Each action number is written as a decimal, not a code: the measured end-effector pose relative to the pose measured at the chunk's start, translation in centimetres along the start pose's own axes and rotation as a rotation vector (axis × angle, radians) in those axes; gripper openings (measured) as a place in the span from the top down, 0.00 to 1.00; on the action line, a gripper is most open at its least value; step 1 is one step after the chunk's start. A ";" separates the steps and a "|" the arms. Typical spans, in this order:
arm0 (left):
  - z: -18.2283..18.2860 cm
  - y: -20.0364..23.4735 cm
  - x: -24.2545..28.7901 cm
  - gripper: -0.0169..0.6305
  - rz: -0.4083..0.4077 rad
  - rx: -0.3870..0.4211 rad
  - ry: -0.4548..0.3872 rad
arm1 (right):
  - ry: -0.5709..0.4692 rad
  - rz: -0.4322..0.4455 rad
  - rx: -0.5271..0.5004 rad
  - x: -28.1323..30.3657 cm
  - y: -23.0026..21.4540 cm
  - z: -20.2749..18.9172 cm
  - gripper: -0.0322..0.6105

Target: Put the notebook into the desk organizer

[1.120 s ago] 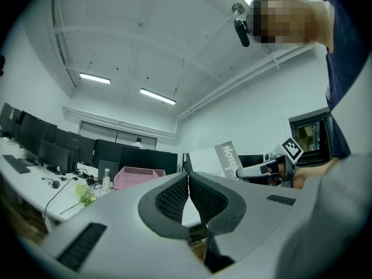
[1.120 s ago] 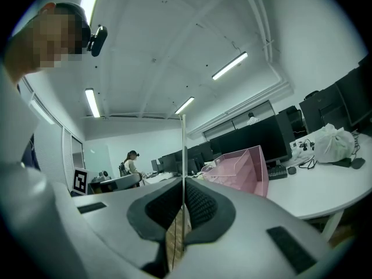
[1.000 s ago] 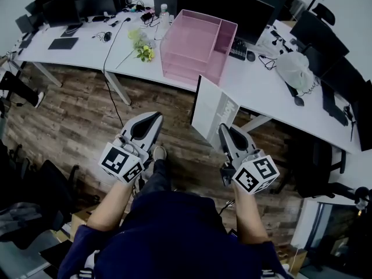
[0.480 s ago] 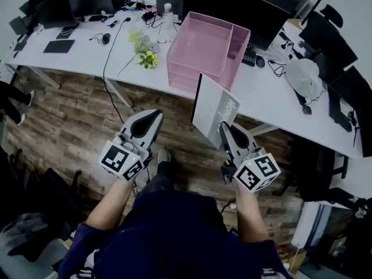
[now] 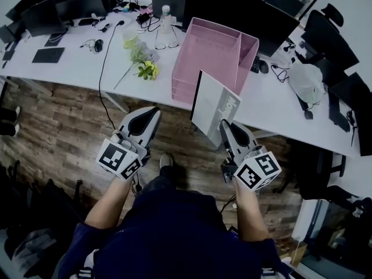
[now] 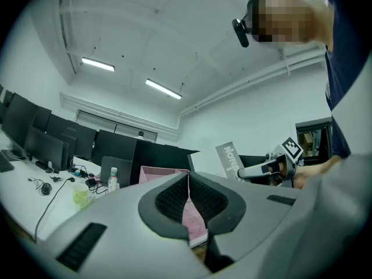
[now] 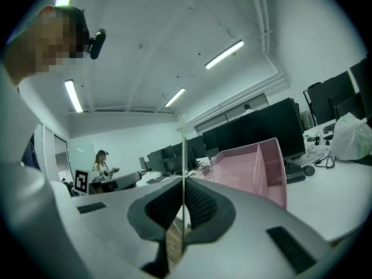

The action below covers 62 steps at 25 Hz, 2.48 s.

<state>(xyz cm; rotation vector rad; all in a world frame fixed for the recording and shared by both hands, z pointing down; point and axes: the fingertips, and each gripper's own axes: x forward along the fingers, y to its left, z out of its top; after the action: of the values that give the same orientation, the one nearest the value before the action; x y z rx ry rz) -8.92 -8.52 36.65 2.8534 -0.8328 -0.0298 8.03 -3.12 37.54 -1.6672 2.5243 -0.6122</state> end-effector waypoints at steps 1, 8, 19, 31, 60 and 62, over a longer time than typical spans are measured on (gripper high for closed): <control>0.1 0.8 0.3 0.92 -0.005 -0.002 0.000 | 0.002 -0.006 -0.001 0.7 -0.1 0.2 0.94; 0.8 4.8 2.1 0.92 -0.039 -0.015 -0.013 | 0.019 -0.047 -0.006 5.1 -1.0 1.1 0.94; 0.3 7.3 2.6 0.92 -0.044 -0.043 -0.010 | 0.069 -0.076 0.023 9.0 -2.8 0.3 0.94; 0.2 8.6 6.0 0.92 -0.030 -0.043 -0.002 | 0.074 -0.042 0.024 12.3 -5.5 1.9 0.93; 0.4 10.5 13.9 0.92 0.120 -0.036 -0.005 | 0.338 0.004 -0.120 20.2 -14.3 4.6 0.87; 0.3 10.8 14.3 0.92 0.125 -0.039 -0.004 | 0.350 0.003 -0.115 20.7 -14.7 4.5 0.87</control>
<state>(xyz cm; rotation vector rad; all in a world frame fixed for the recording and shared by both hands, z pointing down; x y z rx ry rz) -2.65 -25.20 38.57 2.7603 -0.9985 -0.0356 13.43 -27.87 42.11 -1.7236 2.8483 -0.8402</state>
